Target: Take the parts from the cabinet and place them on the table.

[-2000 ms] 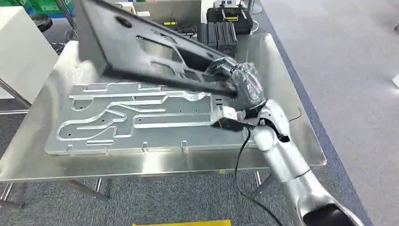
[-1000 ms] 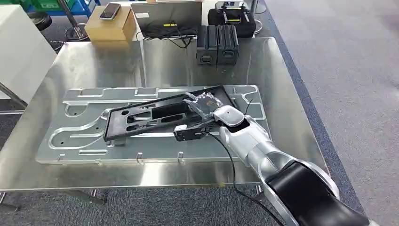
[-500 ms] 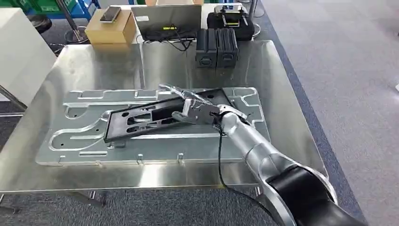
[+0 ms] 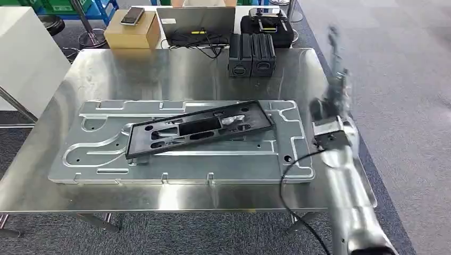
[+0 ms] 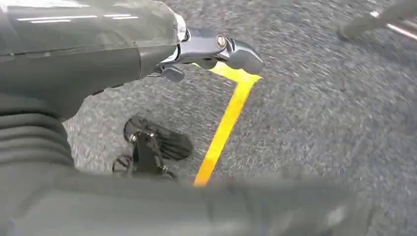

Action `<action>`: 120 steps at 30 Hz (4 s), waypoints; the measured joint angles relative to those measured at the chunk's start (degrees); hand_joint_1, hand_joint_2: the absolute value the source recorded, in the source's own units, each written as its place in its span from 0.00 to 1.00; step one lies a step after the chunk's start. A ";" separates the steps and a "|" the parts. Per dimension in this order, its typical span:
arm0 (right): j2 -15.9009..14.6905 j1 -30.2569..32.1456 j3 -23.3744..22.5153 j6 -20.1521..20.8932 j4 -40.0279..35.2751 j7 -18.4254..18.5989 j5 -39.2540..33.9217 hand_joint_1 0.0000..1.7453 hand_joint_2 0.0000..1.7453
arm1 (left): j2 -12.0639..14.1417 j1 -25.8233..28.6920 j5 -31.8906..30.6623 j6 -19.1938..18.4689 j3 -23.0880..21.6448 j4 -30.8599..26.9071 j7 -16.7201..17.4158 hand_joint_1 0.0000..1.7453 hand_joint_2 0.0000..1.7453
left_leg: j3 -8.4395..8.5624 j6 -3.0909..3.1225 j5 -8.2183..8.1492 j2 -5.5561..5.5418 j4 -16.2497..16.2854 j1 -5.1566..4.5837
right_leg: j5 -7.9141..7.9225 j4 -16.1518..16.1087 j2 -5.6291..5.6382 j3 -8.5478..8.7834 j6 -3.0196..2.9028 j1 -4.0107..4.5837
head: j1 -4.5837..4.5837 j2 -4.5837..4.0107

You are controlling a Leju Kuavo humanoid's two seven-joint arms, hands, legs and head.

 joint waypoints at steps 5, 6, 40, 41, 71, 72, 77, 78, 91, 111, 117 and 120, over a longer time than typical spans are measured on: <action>-3.71 19.05 -18.01 -7.24 -7.18 0.87 11.58 0.00 0.00 | -0.46 0.78 0.07 0.04 0.96 0.00 -0.28 0.00 0.00 | -3.56 -0.78 -9.05 1.06 11.23 0.21 | 0.81 -0.90 -0.92 -0.24 -1.25 -0.31 | -0.02 0.00; -3.69 21.91 -20.41 -7.51 -7.69 1.27 13.15 0.00 0.00 | -0.52 0.75 0.15 0.02 1.03 0.00 -0.33 0.00 0.00 | -4.79 -0.97 -11.12 1.12 15.36 0.25 | 0.97 -0.84 -0.99 -0.55 -1.30 -0.27 | -0.02 0.00; -4.06 25.20 -69.45 0.87 59.51 27.46 48.79 0.00 0.00 | -1.62 0.62 1.90 -0.39 3.34 0.00 -1.20 0.00 0.00 | -2.34 -0.73 -5.86 1.23 15.15 -0.22 | 1.28 -1.82 0.05 -0.25 -0.99 -0.27 | -0.09 0.00; -3.76 24.93 -70.94 3.42 61.54 29.73 47.75 0.00 0.00 | -1.62 0.59 1.84 -0.39 3.45 0.00 -1.27 0.00 0.00 | 1.01 -0.56 -4.30 1.23 11.03 -0.22 | 1.93 -1.64 0.06 -1.26 -0.88 -0.27 | -0.09 0.00; 9.58 20.59 -77.69 20.77 76.77 40.76 47.87 0.00 0.00 | -4.06 0.64 -9.57 1.53 -2.01 0.85 18.78 0.00 0.00 | -1.54 -1.28 -4.64 1.86 13.14 0.25 | -0.75 -2.14 -0.49 2.05 -1.01 -0.56 | -0.11 0.00; 9.65 20.58 -77.69 20.75 76.79 40.63 47.70 0.00 0.00 | -4.13 0.62 -9.84 1.60 -2.34 0.85 19.24 0.00 0.00 | 1.96 -1.06 -3.63 1.86 8.30 0.26 | -0.29 -1.83 -0.44 1.23 -0.86 -0.55 | -0.11 0.00; 10.47 20.73 -77.69 19.90 76.95 40.24 47.30 0.00 0.00 | -4.22 0.64 -10.71 1.53 -3.65 0.85 19.76 0.00 0.00 | 8.22 0.46 -5.69 1.71 -2.62 -0.65 | 2.00 -1.45 -0.58 -0.36 0.62 -0.67 | -0.11 0.00; 10.52 20.82 -77.69 19.83 76.97 40.08 47.22 0.00 0.00 | -4.26 0.80 -10.82 1.46 -3.69 0.85 19.76 0.00 0.00 | 7.66 1.07 -4.86 1.94 -3.50 -0.10 | 2.01 -1.31 -0.49 -0.71 1.01 -0.46 | -0.09 0.00; 10.83 20.57 -77.60 19.46 77.16 39.89 46.89 0.00 0.00 | -4.41 0.62 -10.40 1.16 -4.70 0.87 19.12 0.00 0.00 | -1.07 0.76 1.29 2.26 -0.54 -0.70 | -5.60 -3.08 0.42 8.66 0.55 -0.40 | -0.11 0.00; 9.78 21.43 -77.38 21.67 77.25 37.20 45.05 0.00 0.00 | -5.05 0.69 -9.05 1.68 -4.55 0.96 18.25 0.00 0.00 | 7.37 2.32 -4.21 2.42 -3.59 -0.41 | -4.45 4.77 0.17 -4.48 1.72 -1.04 | -0.11 0.00; 9.71 21.53 -77.47 21.69 77.25 36.96 44.57 0.00 0.00 | -5.05 0.74 -9.22 1.75 -4.55 0.96 17.82 0.00 0.00 | 0.31 1.99 0.32 2.45 -2.22 -0.66 | -3.33 13.62 0.21 -1.28 2.02 -1.16 | -0.11 0.00; 9.69 21.23 -77.49 21.72 77.25 36.96 44.49 0.00 0.00 | -5.05 0.74 -9.27 1.86 -4.55 0.96 17.38 0.00 0.00 | -2.09 1.15 1.78 2.25 -0.67 -0.88 | -6.71 -3.99 0.29 11.67 1.18 -0.76 | -0.13 0.00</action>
